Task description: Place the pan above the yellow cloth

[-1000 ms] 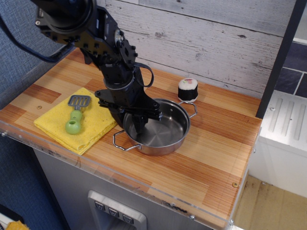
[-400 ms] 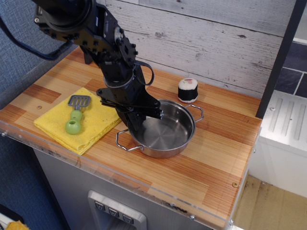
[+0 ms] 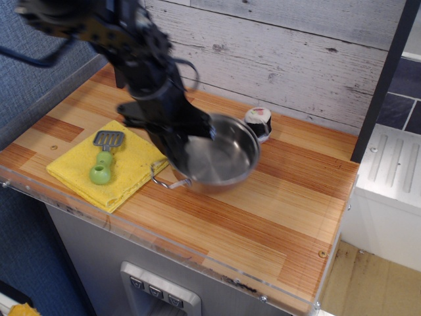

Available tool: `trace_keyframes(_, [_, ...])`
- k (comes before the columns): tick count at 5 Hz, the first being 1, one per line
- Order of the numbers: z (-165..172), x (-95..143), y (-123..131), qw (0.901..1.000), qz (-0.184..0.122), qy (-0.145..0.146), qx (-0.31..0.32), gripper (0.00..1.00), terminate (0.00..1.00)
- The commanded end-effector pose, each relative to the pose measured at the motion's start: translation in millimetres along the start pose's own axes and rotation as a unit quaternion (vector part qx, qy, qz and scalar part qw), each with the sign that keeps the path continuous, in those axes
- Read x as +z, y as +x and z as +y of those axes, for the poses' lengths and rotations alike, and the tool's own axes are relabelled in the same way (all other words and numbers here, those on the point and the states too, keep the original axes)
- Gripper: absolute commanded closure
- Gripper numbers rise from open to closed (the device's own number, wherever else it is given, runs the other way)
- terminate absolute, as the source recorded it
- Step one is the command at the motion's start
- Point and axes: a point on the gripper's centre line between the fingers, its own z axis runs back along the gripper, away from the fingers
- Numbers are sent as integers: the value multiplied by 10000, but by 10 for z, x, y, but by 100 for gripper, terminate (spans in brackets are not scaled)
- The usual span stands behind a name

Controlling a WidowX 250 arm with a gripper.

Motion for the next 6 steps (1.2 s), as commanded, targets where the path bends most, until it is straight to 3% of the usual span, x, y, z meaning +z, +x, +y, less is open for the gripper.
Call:
trace_keyframes(1, [197,242,324,9973,-539,296,406,100,0])
trace_keyframes(4, [522,-83,556,9923,-555,498,989,100,0])
trace_keyframes(6, [679,-291,838,9894,-571,702,1132,100,0])
